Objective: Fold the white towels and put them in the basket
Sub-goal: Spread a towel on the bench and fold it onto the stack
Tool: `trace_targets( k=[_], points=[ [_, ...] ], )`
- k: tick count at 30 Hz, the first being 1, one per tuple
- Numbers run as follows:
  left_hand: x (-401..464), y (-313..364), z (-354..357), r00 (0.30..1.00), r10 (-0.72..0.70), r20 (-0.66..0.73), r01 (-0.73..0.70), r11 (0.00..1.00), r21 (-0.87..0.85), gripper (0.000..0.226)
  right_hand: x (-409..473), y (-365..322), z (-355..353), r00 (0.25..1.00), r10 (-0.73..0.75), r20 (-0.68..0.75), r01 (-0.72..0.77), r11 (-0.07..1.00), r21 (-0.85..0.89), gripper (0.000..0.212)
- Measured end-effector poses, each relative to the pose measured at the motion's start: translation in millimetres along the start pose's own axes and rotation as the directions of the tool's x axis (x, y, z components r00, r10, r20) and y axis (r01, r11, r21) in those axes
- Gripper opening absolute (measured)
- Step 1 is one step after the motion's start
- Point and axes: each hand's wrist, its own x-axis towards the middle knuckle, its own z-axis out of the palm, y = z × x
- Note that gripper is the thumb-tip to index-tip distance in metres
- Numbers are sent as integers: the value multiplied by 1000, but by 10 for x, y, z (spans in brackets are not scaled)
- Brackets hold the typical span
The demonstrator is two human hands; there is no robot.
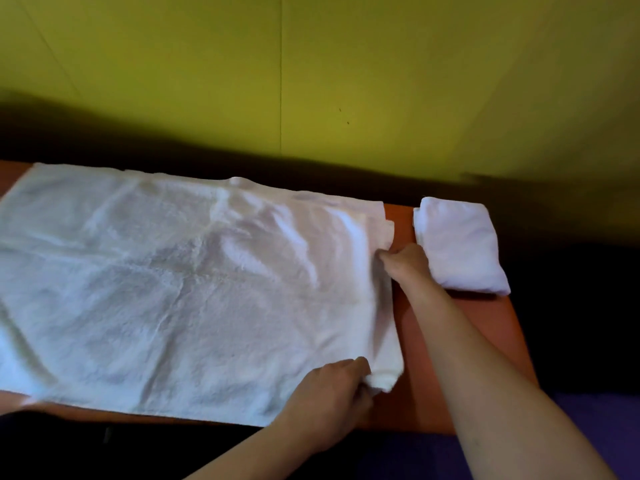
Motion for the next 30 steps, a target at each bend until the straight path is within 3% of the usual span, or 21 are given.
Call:
trace_targets(
  k=[7,10,13,15,17,18,21,23,25,28,30],
  points=[
    [-156,83,-121,998,-49,-43,46,997,-70,30,-209,-101,-120,980,-54,-191,44,997,-58,33],
    [-274,92,-265,991,-90,-96,67,972,-224,26,-291,-211,-329,981,-47,-187,73,989,130,39],
    [-446,85,-476,971,-143,-192,51,908,-416,9,-316,-337,-476,991,132,-22,-100,841,531,36],
    [-555,56,-636,938,-195,-286,36,877,-480,13,-331,-434,-489,965,169,202,-262,711,653,27],
    [-666,-2,-783,901,-233,-366,23,869,-495,26,-363,-583,-446,958,146,246,-281,640,715,15],
    [-729,-37,-854,885,-250,-393,19,863,-504,30,-354,-658,-403,968,147,202,-249,629,737,13],
    [-955,-138,-1102,848,-284,-447,6,850,-527,37,-463,-919,-263,988,151,42,-129,625,770,38],
    [-1123,-222,-1264,826,-296,-480,-17,838,-546,34,-567,-1074,-129,985,133,-111,-23,736,677,52],
    [-1291,-331,-1409,807,-316,-499,-24,827,-562,33,-645,-1260,22,972,-1,-233,122,854,505,51],
    [-1528,-526,-1604,768,-375,-519,-46,776,-629,27,-985,-1784,258,931,-249,-268,339,862,378,34],
    [-1673,-693,-1730,729,-433,-530,-49,739,-672,12,-1217,-2160,437,903,-354,-244,421,842,337,36]
  ],
)
